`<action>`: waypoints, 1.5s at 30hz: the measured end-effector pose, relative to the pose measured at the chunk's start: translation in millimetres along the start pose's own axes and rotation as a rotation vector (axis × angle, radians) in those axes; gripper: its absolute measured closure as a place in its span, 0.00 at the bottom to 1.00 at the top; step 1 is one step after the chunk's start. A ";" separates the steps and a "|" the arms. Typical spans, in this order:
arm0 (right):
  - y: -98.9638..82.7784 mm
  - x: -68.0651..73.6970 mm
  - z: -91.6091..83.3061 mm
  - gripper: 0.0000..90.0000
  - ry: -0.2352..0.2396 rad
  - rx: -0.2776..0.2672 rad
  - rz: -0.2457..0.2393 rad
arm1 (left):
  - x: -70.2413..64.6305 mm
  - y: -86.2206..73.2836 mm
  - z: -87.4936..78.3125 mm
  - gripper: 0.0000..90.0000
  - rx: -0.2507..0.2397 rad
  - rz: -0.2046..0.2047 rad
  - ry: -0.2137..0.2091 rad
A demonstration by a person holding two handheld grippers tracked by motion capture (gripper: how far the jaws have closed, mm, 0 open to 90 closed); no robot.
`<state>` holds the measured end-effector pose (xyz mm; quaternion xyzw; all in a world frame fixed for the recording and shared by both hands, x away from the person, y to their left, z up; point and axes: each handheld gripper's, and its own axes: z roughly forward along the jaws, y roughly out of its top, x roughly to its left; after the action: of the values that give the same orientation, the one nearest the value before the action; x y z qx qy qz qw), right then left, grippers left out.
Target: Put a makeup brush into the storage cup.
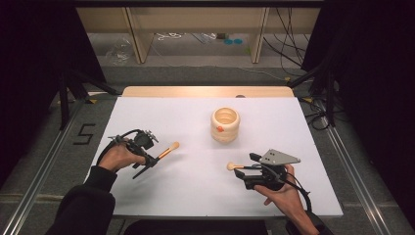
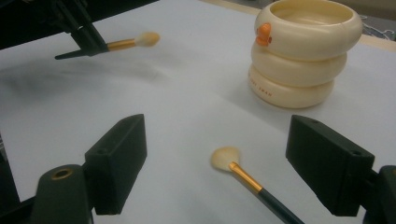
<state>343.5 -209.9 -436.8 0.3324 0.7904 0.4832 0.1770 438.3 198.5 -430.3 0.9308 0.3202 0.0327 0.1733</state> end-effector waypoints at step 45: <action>47.8 22.8 55.2 0.38 0.189 -0.187 0.101 | -71.1 22.9 -17.4 0.87 -0.644 -0.094 -0.250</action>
<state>377.2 -143.4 -419.7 0.3068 0.7372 0.5923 0.1073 392.2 143.7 -402.5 0.8094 0.3123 0.0098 0.4971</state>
